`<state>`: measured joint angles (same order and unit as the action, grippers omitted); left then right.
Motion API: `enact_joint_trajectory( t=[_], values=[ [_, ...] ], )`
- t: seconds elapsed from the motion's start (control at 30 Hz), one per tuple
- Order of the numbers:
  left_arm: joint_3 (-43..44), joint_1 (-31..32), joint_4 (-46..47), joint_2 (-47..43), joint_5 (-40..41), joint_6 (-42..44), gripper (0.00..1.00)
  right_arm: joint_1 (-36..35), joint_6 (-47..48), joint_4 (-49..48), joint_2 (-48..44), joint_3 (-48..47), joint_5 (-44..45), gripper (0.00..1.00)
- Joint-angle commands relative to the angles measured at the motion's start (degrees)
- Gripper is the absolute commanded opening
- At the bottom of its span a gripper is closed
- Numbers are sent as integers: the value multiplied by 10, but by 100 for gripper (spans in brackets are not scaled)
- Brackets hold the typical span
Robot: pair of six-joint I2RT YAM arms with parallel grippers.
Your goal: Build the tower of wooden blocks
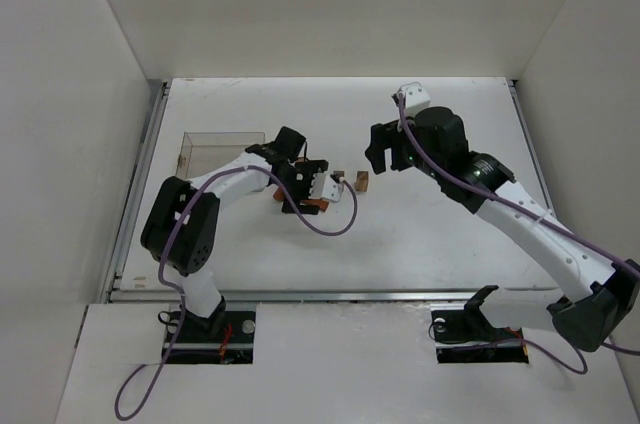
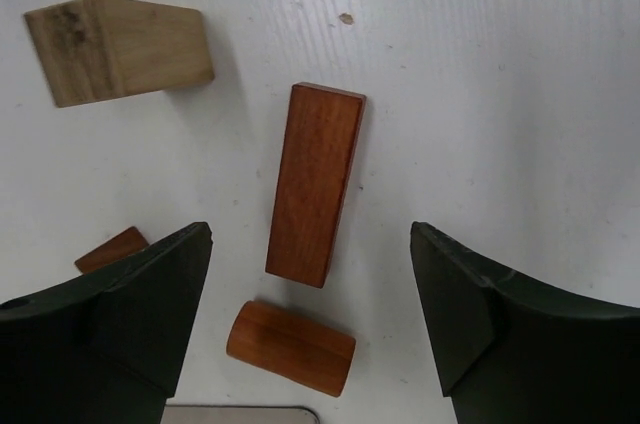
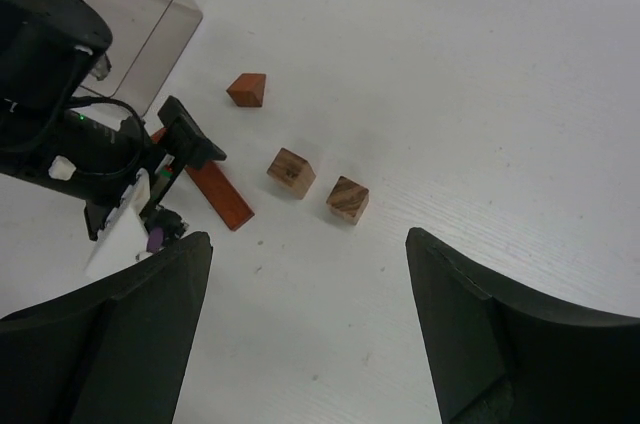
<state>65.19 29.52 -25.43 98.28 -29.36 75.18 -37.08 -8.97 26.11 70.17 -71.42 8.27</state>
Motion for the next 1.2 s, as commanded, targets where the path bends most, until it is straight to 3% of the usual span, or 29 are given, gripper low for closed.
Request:
enact_joint_trajectory(
  t=[0.0,0.17,0.43,0.5,0.77,0.87,1.17],
  values=[
    [26,-1,-72,18,-24,81,76,8,32,-38,-15,-5,-19,84],
    [62,-1,-92,67,-6,88,65,13,44,-43,-15,-5,-31,84],
    [109,-1,-84,107,-17,53,65,18,49,-48,-27,-5,-43,84],
    [103,-1,-90,112,-17,53,61,18,49,-42,-32,1,-43,84],
    [65,24,-101,102,3,40,29,18,49,-37,-50,6,-33,84],
    [59,29,-106,95,3,15,2,18,49,-37,-56,6,-33,85],
    [59,29,-129,7,-5,-50,0,24,30,-32,-60,-7,-18,87]
  ],
)
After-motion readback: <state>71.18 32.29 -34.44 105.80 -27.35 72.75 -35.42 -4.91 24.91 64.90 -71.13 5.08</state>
